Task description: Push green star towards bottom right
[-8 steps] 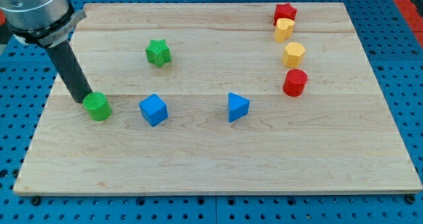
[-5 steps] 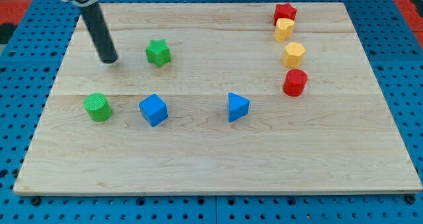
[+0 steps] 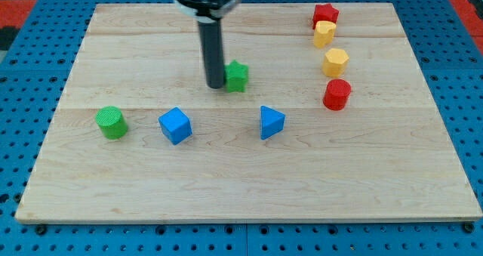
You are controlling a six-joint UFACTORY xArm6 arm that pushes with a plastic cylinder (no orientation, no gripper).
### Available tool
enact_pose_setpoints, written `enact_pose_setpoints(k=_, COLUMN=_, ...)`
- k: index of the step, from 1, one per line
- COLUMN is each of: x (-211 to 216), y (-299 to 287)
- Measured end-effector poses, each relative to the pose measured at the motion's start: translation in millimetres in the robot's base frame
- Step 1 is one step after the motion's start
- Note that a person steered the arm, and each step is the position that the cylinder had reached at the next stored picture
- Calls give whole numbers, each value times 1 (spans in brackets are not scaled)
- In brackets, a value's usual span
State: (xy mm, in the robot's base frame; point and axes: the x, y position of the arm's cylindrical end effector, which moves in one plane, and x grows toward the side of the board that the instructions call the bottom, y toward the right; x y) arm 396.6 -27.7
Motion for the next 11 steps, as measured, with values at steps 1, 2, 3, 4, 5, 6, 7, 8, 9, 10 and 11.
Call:
enact_pose_setpoints(k=1, x=-32, y=1)
enact_pose_setpoints(k=2, x=-49, y=15)
enact_pose_setpoints(k=3, x=-49, y=29)
enact_pose_setpoints(k=4, x=-42, y=39)
enact_pose_setpoints(k=5, x=-11, y=46)
enact_pose_setpoints(k=6, x=26, y=61)
enact_pose_setpoints(k=7, x=54, y=92)
enact_pose_setpoints(k=8, x=23, y=90)
enact_pose_setpoints(k=9, x=0, y=77)
enact_pose_setpoints(k=10, x=-28, y=116)
enact_pose_setpoints(k=11, x=-13, y=116)
